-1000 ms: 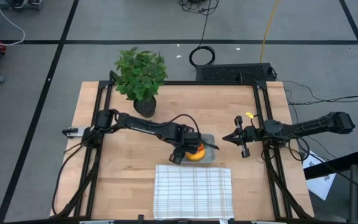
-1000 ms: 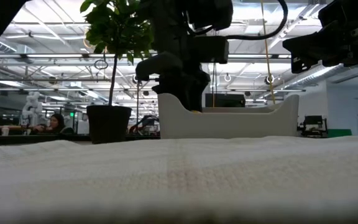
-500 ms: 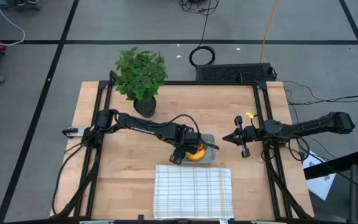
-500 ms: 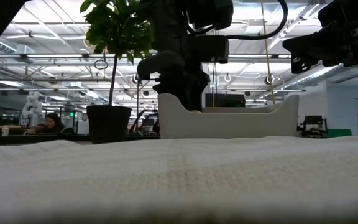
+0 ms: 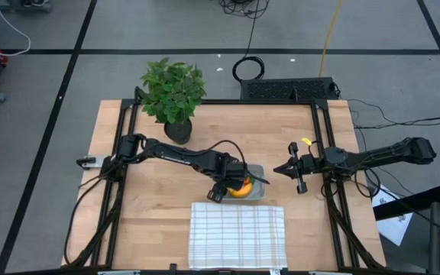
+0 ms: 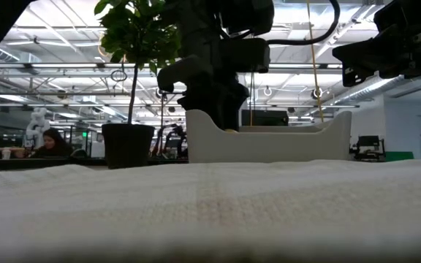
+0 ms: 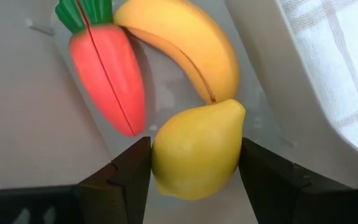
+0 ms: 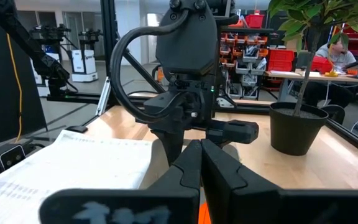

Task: Pick and placing Produce into tupperware
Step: Put the lemon into the gray bin

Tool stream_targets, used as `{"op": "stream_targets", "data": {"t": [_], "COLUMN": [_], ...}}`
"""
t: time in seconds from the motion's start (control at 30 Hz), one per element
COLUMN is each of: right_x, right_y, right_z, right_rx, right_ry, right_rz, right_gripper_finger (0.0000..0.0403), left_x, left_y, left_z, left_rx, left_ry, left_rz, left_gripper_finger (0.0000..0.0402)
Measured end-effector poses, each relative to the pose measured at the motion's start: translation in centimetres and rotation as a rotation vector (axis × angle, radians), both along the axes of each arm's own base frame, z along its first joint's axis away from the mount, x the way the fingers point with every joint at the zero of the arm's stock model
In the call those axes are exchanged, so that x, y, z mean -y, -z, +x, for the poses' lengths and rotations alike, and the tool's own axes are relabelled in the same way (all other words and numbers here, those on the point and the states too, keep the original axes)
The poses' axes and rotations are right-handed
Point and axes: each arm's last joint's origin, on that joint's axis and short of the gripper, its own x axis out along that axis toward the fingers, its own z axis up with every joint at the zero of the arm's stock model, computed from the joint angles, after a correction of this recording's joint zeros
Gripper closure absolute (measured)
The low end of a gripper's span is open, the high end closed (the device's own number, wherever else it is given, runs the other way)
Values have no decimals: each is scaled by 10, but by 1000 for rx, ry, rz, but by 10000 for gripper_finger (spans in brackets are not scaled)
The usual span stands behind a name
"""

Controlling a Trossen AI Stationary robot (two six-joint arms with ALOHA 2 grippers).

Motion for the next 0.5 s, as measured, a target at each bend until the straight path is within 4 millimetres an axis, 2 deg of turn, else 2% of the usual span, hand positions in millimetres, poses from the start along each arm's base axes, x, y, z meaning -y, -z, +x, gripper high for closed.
{"op": "stream_targets", "data": {"t": [0.5], "right_x": [0], "right_y": [1], "right_z": [0], "right_rx": [-15], "right_ry": [0], "right_rz": [-3], "right_gripper_finger": [403], "left_x": [-8], "left_y": [-1], "left_z": [3], "left_rx": [18], "left_ry": [-60], "left_rz": [-44], "left_gripper_finger": [192]}}
